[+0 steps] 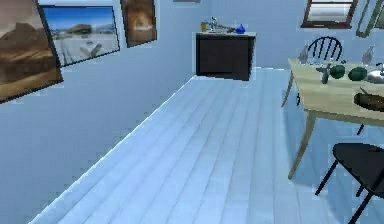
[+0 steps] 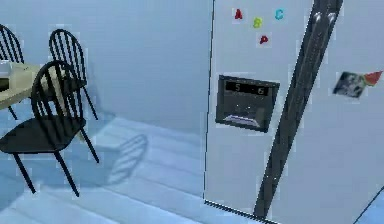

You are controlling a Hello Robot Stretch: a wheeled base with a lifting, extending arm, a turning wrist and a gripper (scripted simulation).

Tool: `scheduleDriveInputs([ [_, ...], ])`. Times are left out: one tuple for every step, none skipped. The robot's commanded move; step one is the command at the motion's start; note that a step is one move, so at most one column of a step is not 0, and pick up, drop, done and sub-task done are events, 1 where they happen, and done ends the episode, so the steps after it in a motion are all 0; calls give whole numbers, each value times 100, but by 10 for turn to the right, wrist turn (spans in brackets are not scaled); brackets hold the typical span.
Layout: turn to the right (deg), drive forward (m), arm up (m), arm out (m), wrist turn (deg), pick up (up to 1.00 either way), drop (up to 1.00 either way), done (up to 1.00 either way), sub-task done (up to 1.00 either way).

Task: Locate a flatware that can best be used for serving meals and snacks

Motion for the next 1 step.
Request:
scheduleDriveInputs([
  [30,0,0,0,0,0,0,0,0],
])
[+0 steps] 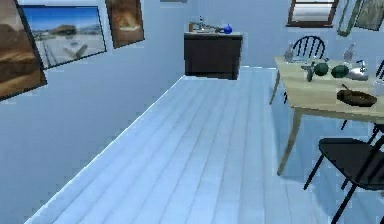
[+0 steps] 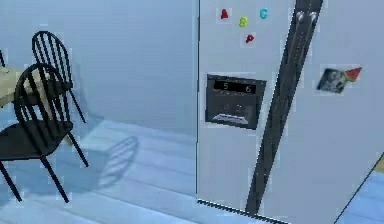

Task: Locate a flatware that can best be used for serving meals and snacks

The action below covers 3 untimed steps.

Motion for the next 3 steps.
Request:
scheduleDriveInputs([
  [0,100,0,0,0,0,0,0,0],
  [60,0,0,0,0,0,0,0,0],
  [0,25,0,0,0,0,0,0,0],
])
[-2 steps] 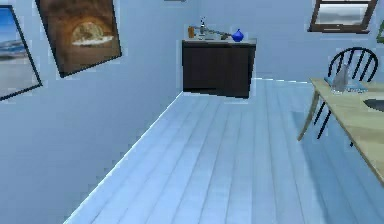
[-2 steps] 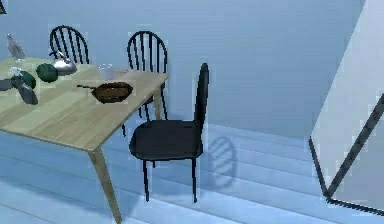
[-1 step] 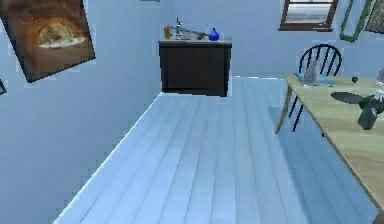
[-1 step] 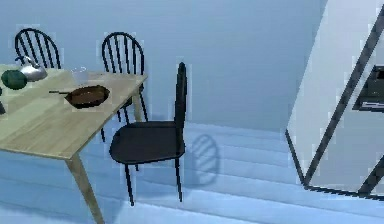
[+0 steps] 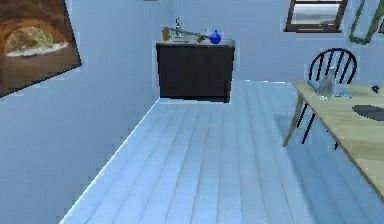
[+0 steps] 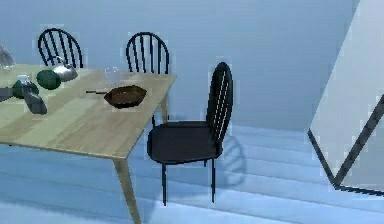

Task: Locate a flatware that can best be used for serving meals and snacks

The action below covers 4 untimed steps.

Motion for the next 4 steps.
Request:
scheduleDriveInputs([
  [120,0,0,0,0,0,0,0,0],
  [0,65,0,0,0,0,0,0,0],
  [450,0,0,0,0,0,0,0,0],
  [0,0,0,0,0,0,0,100,0],
])
